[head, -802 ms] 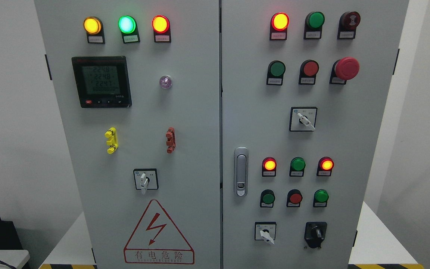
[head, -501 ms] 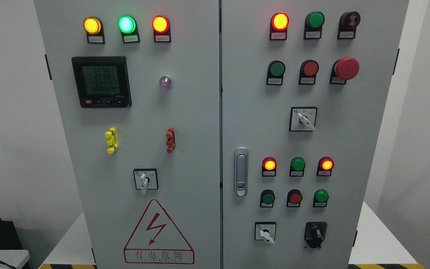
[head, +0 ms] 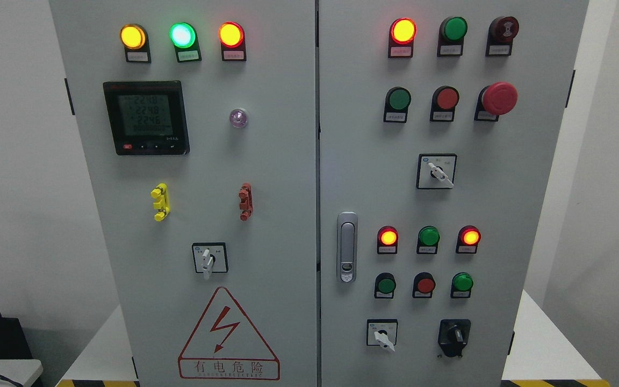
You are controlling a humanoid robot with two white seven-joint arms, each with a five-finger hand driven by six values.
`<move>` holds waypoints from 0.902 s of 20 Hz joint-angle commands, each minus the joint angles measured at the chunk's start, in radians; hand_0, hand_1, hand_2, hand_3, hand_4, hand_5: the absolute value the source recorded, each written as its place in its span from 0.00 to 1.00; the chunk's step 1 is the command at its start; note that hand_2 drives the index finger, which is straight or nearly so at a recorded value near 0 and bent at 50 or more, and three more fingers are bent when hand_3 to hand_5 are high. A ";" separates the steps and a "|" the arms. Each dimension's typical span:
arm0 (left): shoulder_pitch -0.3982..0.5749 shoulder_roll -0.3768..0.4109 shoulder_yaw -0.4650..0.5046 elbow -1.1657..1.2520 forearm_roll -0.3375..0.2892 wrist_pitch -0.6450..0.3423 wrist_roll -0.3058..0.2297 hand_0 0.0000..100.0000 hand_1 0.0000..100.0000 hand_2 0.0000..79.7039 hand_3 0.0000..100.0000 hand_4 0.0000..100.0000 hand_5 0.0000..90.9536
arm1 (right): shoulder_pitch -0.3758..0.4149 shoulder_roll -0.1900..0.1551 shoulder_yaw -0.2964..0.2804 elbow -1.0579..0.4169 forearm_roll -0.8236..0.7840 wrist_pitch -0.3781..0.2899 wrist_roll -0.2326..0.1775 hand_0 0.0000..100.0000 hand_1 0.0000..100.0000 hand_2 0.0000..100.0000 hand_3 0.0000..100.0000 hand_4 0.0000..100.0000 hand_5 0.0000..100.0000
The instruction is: Turn on light switch 1
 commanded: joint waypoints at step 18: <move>0.178 0.041 0.569 -0.550 -0.147 -0.303 0.020 0.48 0.00 0.00 0.16 0.24 0.03 | 0.000 0.000 0.000 0.000 -0.018 0.001 0.000 0.12 0.39 0.00 0.00 0.00 0.00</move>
